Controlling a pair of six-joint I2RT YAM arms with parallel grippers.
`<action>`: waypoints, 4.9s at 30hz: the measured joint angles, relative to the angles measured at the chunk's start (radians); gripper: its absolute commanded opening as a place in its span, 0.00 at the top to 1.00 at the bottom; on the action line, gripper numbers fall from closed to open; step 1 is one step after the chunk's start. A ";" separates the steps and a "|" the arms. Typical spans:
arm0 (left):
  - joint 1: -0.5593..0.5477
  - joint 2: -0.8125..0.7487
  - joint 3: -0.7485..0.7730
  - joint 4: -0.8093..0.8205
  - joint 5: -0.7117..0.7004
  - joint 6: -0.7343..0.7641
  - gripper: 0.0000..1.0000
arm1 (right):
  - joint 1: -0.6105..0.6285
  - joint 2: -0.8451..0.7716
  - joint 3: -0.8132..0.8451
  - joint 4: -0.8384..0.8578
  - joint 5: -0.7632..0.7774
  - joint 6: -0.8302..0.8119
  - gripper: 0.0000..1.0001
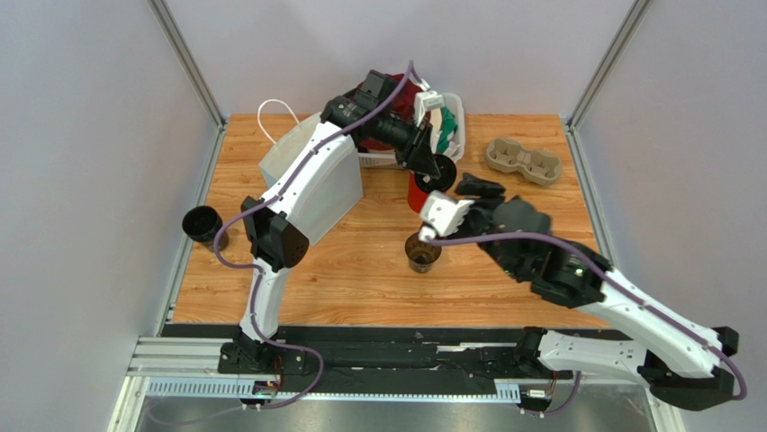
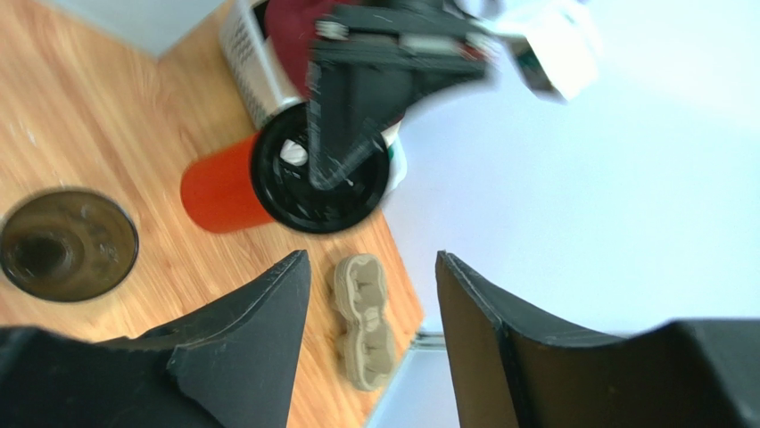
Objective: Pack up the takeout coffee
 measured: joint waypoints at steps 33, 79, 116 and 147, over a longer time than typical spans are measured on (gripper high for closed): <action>-0.478 -1.173 -1.142 0.396 -0.771 1.466 1.00 | -0.502 0.252 0.753 -0.400 -0.630 0.407 0.16; -0.497 -1.283 -1.611 0.660 -0.385 1.923 1.00 | -0.114 0.303 0.381 -0.562 -0.995 0.166 0.53; -0.509 -1.398 -1.647 0.746 -0.574 1.930 0.06 | -0.076 0.314 0.301 -0.440 -0.703 0.392 1.00; -0.317 -1.073 -0.783 0.160 -1.261 0.576 0.10 | -0.556 0.410 0.179 -0.440 -0.650 0.761 1.00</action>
